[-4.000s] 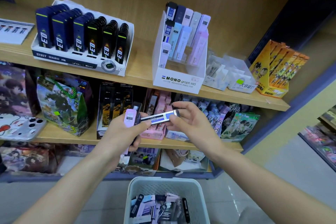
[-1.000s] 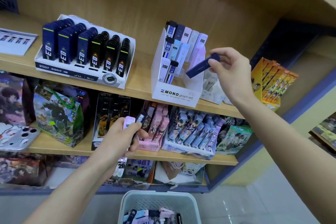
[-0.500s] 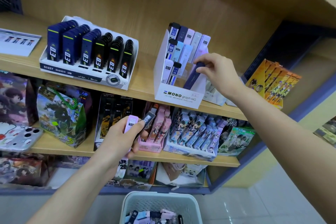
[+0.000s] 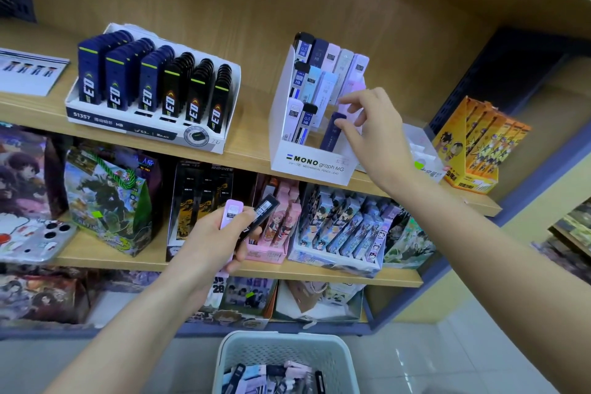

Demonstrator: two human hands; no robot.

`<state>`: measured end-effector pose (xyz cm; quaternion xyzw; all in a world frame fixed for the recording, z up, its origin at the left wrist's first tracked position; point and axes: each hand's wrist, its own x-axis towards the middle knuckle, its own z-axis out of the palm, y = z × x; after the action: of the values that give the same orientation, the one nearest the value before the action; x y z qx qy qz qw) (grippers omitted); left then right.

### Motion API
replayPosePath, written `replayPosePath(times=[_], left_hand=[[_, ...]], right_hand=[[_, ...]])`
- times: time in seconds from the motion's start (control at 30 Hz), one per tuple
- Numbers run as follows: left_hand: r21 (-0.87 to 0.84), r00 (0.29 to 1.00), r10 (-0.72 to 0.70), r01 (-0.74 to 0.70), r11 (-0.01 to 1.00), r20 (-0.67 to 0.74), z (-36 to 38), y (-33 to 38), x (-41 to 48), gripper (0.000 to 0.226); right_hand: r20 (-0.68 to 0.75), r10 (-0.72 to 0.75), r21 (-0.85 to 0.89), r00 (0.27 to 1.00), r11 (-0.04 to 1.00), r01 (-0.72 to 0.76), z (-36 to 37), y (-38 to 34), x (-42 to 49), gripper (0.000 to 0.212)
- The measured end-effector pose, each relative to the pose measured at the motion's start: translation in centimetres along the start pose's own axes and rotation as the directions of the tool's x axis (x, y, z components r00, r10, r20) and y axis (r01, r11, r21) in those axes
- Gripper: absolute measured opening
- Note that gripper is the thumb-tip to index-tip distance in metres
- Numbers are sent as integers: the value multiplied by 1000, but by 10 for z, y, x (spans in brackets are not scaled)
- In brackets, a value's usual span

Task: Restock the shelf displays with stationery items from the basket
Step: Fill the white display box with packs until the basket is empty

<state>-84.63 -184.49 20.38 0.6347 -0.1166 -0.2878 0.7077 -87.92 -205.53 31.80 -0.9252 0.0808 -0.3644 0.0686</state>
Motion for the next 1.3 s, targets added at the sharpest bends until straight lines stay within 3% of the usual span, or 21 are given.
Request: replayPosePath(times=[0.07,0.17,0.27,0.37,0.43,0.57,0.67,0.8,0.9,1.03,1.2,1.3], left_hand=[[-2,1000,-11,11,1000,12,0,-1,1,21],[40,998,19,-21,999,57,1,-2,2,16],[77,991,75,-83,994,106,2,-3,0,16],[112,984,118,-133,985,130,4,-3,-2,16],[90,986,106,-118,989,128,4,-2,-4,19],[-45,997,-29,32,998,65,2,1,-2,22],[-126,995,-70,77,989,65,0,1,1,20],[-62,999,30,-29,998,10,-1,-2,0,10],[70,985,159,-154,986,-69,-1,0,0,8],[255,953,300,-280,925,-41,2,3,-2,15],[259,967,254,-245,934,-3,5,3,-6,13],[151,988,155,-153,977,1,5,5,-4,18]], right_hand=[[-43,8,104,999,995,-3,0,-14,-19,13],[173,56,190,983,978,-89,7,-34,-54,11],[517,157,247,841,914,-323,19,-48,-80,26],[696,177,340,696,772,-537,25,-52,-90,35],[703,173,398,690,709,-583,24,-52,-92,32],[615,161,553,772,609,-568,18,-50,-97,18],[581,124,544,804,675,-498,17,-48,-107,21],[584,157,499,797,705,-504,18,-48,-115,26],[601,196,463,775,705,-537,19,-49,-115,24],[595,139,414,791,791,-451,20,-54,-109,12],[639,124,402,759,788,-467,20,-52,-100,6],[604,165,413,780,772,-483,11,-45,-88,12]])
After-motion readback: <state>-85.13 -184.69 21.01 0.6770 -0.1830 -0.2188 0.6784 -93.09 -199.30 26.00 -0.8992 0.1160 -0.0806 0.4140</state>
